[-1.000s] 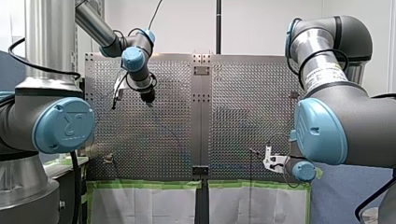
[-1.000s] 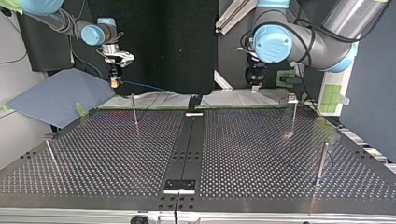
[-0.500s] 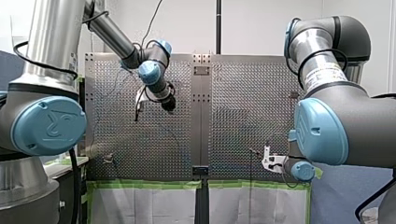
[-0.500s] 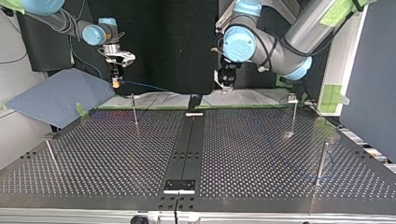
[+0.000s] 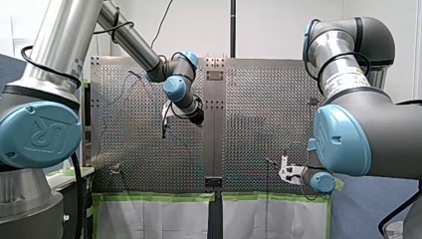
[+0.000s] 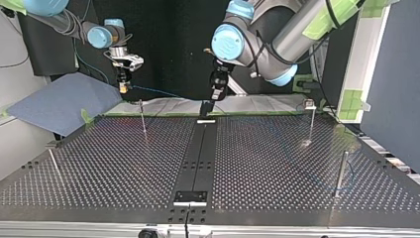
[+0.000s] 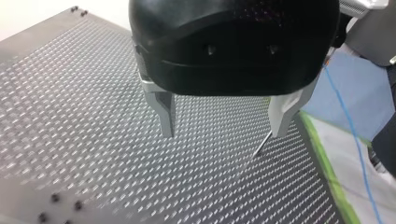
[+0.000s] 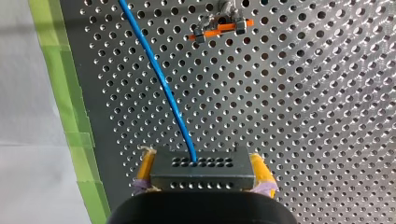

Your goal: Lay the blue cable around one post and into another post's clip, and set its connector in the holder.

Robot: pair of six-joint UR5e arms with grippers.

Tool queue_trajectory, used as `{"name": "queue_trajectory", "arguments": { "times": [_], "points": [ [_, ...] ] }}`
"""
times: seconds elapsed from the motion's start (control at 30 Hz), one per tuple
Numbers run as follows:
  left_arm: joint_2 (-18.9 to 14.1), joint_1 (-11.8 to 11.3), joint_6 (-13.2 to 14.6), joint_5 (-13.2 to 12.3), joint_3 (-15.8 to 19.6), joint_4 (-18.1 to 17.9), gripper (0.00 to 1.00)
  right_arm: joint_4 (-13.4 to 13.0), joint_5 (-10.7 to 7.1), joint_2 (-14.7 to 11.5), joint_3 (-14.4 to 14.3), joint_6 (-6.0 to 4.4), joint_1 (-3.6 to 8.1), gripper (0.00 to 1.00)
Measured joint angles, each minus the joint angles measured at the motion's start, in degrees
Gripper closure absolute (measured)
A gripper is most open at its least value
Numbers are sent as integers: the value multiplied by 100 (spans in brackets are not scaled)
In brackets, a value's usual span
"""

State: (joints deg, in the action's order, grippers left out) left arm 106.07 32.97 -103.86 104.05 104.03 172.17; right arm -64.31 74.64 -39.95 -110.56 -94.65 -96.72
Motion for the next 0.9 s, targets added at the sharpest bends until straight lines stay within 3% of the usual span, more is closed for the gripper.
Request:
{"name": "queue_trajectory", "arguments": {
  "times": [0.37,0.9],
  "points": [
    [537,496,5,21,0,-537,1,0,1,0,-1,4,-7,100],
    [1365,569,-15,-21,1,-1363,1,-6,4,0,2,10,-39,100]
  ]
}}
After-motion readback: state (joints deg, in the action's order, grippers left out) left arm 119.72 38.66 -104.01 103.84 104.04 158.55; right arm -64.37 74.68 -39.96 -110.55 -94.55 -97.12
